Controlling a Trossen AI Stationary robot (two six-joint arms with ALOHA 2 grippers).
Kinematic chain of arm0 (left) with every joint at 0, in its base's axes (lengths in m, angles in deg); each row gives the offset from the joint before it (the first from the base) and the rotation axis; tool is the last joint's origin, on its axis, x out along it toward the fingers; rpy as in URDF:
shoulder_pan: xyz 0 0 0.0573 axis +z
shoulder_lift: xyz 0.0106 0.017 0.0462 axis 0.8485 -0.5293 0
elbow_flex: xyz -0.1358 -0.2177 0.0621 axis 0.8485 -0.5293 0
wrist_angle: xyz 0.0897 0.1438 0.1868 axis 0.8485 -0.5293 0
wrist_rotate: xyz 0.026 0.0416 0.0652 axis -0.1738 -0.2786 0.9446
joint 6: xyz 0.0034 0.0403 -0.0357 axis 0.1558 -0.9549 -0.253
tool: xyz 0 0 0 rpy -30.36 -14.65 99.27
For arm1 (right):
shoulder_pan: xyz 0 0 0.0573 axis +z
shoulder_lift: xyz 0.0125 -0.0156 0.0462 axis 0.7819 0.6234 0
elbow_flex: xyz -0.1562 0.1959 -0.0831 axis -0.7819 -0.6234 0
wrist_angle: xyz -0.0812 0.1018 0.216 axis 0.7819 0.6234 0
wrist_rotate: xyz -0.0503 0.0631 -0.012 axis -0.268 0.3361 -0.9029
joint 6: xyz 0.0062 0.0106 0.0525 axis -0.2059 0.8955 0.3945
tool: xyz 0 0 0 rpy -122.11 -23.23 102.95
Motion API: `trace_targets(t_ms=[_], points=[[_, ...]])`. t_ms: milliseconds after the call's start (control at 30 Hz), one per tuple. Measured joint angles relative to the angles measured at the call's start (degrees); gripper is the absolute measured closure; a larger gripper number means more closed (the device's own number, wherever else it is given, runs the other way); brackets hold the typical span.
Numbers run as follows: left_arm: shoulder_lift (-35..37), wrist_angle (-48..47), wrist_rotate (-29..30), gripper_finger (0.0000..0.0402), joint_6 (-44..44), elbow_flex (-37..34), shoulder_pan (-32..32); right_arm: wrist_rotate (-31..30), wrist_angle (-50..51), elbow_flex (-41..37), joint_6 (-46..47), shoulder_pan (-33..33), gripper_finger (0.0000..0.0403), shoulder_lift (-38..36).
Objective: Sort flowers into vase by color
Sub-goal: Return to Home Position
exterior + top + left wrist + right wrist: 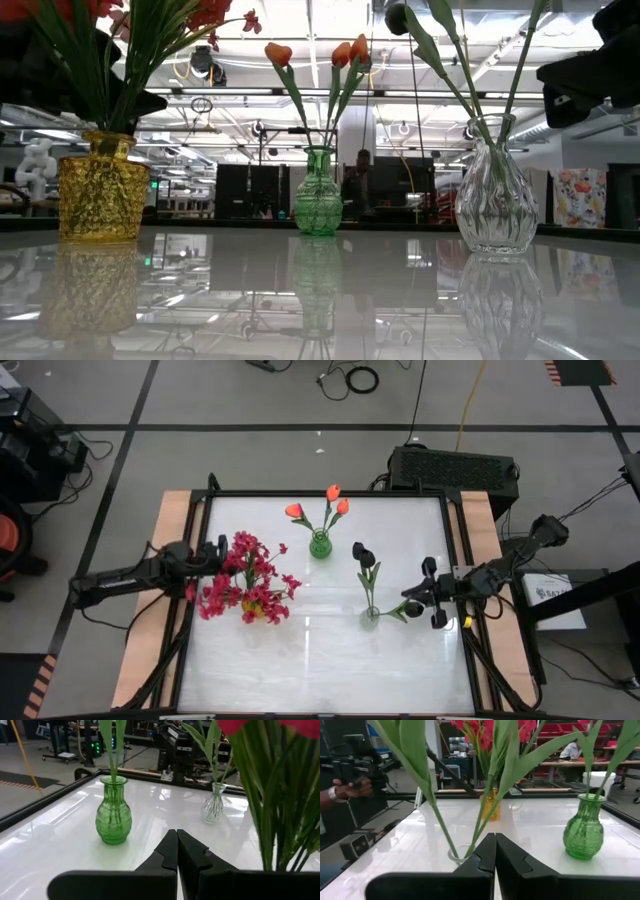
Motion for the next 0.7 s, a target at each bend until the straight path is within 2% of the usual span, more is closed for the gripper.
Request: trace_targets(t_ms=[200,367,700], points=[[0.00,0.30,7.86,0.0402,-1.86,-0.44,-6.13,1.08,-1.85,0.02,-1.05,0.02,0.0403,0.00],[0.00,2.44,10.69,0.0402,-6.37,-1.17,-9.29,2.83,-2.38,0.02,-1.98,0.00,0.0403,0.00],[0.17,5.74,6.38,0.0402,-6.44,-2.40,-9.84,3.92,-0.24,0.02,0.02,-1.25,0.0403,0.00]])
